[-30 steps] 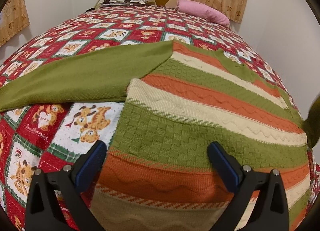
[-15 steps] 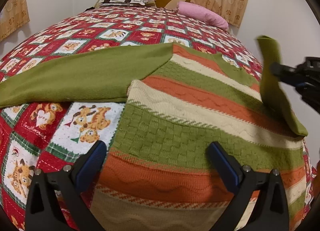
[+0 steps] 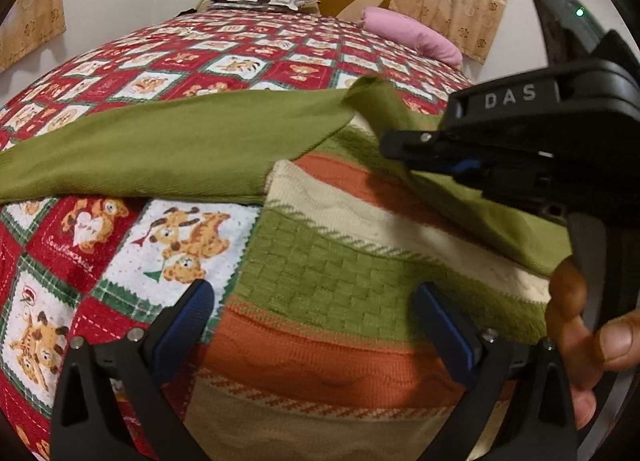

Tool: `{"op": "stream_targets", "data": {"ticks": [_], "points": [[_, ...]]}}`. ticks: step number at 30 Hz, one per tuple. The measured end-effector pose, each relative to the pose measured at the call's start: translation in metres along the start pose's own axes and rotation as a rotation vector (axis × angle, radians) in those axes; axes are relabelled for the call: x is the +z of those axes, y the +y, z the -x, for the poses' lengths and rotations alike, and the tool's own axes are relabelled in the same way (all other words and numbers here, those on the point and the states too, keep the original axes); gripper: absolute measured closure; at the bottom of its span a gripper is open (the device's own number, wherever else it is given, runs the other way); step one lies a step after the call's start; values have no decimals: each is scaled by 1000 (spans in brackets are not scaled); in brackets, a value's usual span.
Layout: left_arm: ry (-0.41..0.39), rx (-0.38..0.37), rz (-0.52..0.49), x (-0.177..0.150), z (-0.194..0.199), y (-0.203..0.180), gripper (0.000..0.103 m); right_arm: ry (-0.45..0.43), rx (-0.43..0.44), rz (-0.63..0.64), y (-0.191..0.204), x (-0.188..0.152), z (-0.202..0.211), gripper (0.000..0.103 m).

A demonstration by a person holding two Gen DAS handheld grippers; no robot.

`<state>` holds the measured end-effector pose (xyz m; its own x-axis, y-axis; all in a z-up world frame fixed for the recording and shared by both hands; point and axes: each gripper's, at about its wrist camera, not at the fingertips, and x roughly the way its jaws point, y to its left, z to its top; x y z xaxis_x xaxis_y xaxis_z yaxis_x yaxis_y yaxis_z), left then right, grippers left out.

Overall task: Fold small clothes
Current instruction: 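Fold the sleeve across the sweater body with the right gripper and release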

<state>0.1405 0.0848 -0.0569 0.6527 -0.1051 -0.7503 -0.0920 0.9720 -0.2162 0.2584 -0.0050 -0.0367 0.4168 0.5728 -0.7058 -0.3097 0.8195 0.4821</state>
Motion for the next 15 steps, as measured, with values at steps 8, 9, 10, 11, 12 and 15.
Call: {"op": "stream_targets", "data": {"ticks": [8,9,10,11,12,15], "points": [[-3,-10,-1,0,0,0,0,-14,200,5,-3,0,30,72],[-3,-10,-1,0,0,0,0,-45,166,28,-2,-2,40,72],[-3,-11,0,0,0,0,0,-81,121,50,-3,-6,52,72],[-3,-10,0,0,0,0,0,-108,77,63,-7,-10,62,72],[-3,-10,-1,0,0,0,0,-132,12,64,-17,-14,74,72],[-3,-10,-1,0,1,0,0,-175,-148,42,-51,-27,103,72]]}}
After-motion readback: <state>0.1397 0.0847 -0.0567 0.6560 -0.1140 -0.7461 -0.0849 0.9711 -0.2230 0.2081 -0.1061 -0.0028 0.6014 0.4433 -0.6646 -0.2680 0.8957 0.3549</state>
